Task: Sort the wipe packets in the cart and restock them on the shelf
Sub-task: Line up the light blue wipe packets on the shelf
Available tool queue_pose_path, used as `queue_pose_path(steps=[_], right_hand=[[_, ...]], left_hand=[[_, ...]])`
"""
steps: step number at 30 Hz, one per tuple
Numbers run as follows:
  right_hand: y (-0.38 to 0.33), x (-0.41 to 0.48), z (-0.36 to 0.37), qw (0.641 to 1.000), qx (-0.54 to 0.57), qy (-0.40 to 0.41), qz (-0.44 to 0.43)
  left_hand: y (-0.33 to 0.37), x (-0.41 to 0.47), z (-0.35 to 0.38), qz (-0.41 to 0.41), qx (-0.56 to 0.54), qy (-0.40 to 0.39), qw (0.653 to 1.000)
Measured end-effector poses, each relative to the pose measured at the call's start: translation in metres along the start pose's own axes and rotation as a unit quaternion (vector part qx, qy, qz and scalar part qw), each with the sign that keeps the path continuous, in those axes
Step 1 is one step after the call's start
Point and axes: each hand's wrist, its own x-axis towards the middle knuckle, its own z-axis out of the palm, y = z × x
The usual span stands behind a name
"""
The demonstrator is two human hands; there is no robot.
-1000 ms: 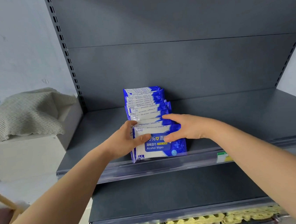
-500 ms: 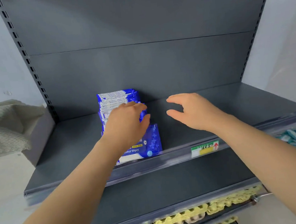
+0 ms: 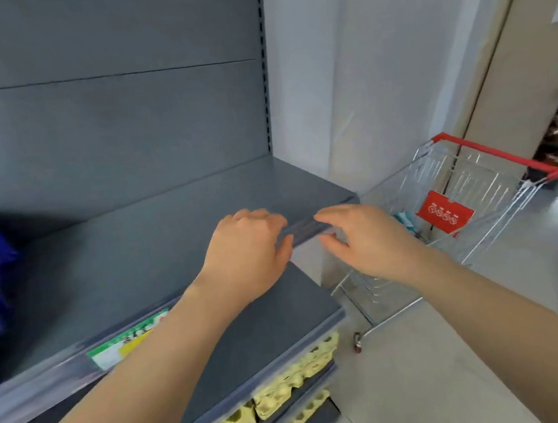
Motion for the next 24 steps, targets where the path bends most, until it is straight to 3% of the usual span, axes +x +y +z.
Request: queue_pose_path(steps=[12, 24], right_hand=[[0.306, -0.019, -0.009, 0.987, -0.055, -0.071, 0.136], [0.556, 0.082, 0.043, 0.967, -0.062, -0.132, 0.208]], left_hand=[[0.201, 0.186, 0.171, 0.064, -0.042, -0.084, 0.994], [0.26, 0.387, 0.358, 0.045, -0.027, -0.192, 0.98]])
